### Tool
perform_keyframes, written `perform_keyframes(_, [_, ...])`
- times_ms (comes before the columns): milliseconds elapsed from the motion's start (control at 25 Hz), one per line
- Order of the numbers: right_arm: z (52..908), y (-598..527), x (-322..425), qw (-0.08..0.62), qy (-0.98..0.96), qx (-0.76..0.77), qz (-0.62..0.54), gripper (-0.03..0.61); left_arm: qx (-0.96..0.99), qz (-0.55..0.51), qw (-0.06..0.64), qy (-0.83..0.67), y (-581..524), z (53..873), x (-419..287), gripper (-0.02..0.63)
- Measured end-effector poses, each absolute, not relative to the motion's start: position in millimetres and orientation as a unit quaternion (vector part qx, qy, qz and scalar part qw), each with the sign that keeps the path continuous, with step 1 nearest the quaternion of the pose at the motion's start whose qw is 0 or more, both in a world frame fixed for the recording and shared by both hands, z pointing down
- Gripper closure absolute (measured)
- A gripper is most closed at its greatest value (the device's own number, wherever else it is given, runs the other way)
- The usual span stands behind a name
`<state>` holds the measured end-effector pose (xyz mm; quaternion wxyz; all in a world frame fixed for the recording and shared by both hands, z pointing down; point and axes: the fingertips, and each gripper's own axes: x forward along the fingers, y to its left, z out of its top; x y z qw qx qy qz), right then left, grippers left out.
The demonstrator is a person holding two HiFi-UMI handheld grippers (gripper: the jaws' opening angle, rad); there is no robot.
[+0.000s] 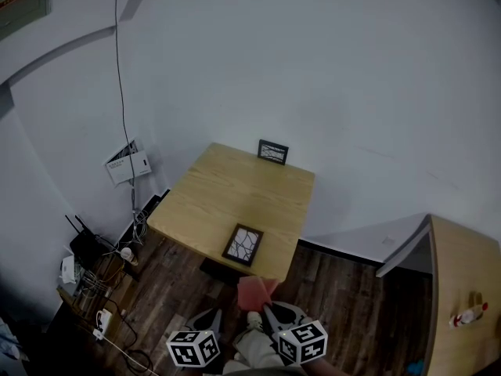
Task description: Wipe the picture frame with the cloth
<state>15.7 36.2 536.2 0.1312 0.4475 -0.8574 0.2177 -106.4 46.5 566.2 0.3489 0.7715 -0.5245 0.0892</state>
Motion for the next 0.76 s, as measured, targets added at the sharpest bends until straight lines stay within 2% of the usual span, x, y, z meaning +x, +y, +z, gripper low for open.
perform_keyframes(760, [528.3,34.9,10.8,0.126,-0.865,0.435,0.216,0.569,0.768,0.080,0.351,-0.529,42.5,559.9,-105.6,0.596])
